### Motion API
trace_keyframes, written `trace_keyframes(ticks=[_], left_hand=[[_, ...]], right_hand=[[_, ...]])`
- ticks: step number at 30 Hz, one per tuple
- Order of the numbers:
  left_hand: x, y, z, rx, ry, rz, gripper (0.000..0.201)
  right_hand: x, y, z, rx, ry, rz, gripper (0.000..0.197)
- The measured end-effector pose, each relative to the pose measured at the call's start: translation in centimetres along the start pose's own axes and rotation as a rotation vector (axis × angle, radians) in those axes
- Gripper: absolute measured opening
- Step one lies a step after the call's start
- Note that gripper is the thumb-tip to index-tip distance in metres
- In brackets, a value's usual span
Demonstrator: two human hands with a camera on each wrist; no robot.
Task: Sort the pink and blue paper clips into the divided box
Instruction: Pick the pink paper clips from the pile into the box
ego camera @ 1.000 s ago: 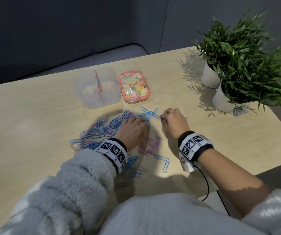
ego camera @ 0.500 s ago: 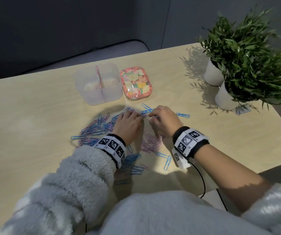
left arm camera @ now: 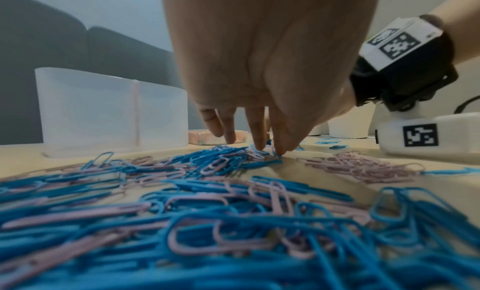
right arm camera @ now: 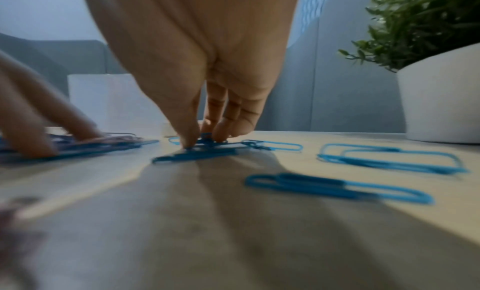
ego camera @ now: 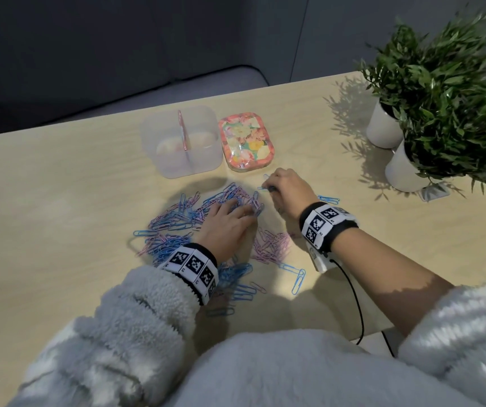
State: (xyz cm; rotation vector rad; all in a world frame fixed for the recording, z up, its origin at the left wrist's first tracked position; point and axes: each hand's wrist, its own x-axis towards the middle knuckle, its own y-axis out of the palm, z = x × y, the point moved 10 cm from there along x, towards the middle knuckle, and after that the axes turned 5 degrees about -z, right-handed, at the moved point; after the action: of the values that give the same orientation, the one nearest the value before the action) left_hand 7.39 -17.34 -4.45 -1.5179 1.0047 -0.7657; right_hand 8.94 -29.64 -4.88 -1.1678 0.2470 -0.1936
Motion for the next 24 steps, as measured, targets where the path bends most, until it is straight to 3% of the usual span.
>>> trace_keyframes(ticks=[3, 6, 13, 16, 18, 20, 24], left_hand=[[-0.4, 0.0, -0.7, 0.033, 0.077, -0.006, 0.03], [-0.4, 0.1, -1.6, 0.066, 0.125, -0.021, 0.031], [-0.5, 0.3, -2.2, 0.104, 0.137, -0.032, 0.022], [-0.8, 0.3, -2.1, 0.067, 0.138, -0.049, 0.024], [-0.9, 0.1, -2.0, 0.029, 0.128, -0.045, 0.036], [-1.0, 0.3, -1.7, -0.032, 0.106, 0.001, 0.047], [-0.9, 0.4, -1.5, -0.063, 0.078, 0.047, 0.049]], right_hand=[[0.0, -1.4, -2.6, 0.021, 0.103, -0.096, 0.027], [-0.6, -2.3, -1.8, 0.046, 0.083, -0.162, 0.024], [-1.3, 1.2, 1.7, 0.062, 0.163, 0.118, 0.007], [-1.4, 1.8, 1.0, 0.143, 0.196, 0.153, 0.011], [-1.8, 2.0, 0.0, 0.2, 0.217, 0.17, 0.015], [-2.3, 1.7, -1.3, 0.264, 0.24, 0.128, 0.015], [-4.0, -1.7, -4.2, 0.414, 0.315, -0.101, 0.015]])
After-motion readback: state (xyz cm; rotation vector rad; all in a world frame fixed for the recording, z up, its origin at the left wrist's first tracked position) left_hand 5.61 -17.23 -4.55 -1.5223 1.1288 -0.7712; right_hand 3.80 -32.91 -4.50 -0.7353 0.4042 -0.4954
